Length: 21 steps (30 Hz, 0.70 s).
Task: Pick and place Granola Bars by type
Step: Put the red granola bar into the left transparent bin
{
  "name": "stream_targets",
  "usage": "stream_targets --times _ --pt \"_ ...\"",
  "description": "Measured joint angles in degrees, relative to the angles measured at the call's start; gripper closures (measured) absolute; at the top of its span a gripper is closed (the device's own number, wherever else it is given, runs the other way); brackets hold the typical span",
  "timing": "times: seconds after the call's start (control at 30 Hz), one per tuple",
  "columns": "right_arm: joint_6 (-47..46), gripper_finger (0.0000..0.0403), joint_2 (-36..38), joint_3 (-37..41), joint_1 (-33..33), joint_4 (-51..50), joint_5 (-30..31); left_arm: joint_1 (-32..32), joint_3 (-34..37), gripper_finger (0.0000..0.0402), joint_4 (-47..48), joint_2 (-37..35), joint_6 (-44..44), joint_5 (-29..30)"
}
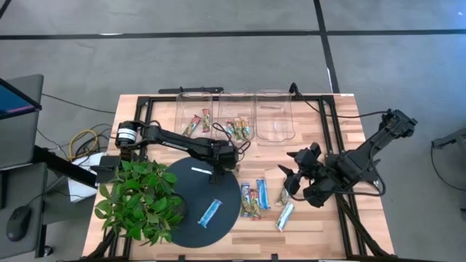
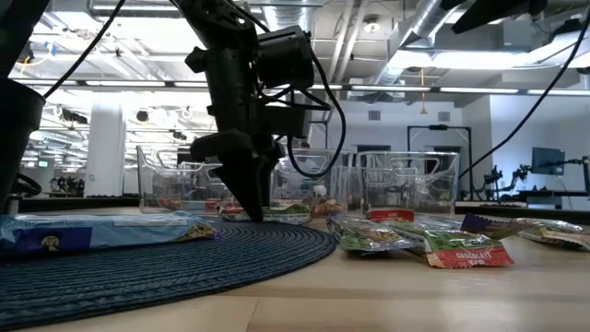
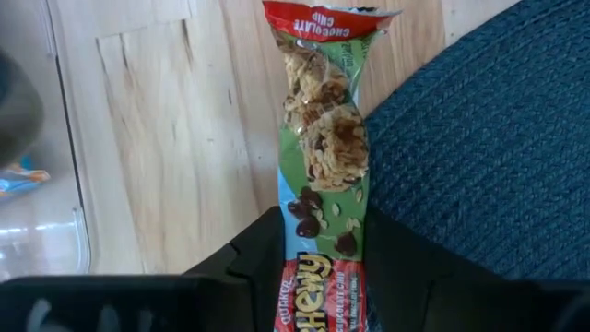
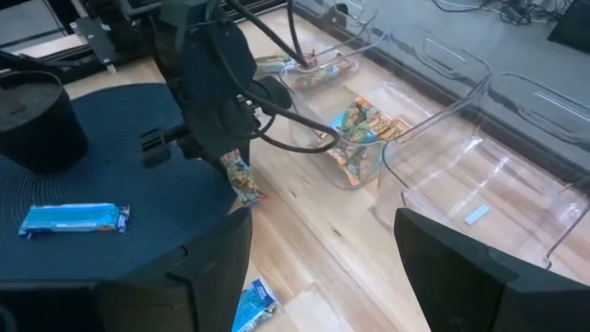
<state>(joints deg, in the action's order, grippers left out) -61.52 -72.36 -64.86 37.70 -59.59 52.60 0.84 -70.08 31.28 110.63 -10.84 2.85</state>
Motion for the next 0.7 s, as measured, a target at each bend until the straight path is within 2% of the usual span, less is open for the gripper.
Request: stream_targets --times 0.4,0.7 --pt "0.4 0.0143 0.0 0.0 -0.4 -0.4 0.3 0.0 -0.1 0.0289 0.8 -0.1 0.4 -2.8" --pt "0.4 0.0143 0.0 0.0 -0.7 -1.4 1.5 -0.1 -5.3 0.0291 4.8 -0.1 -0.3 -4.1"
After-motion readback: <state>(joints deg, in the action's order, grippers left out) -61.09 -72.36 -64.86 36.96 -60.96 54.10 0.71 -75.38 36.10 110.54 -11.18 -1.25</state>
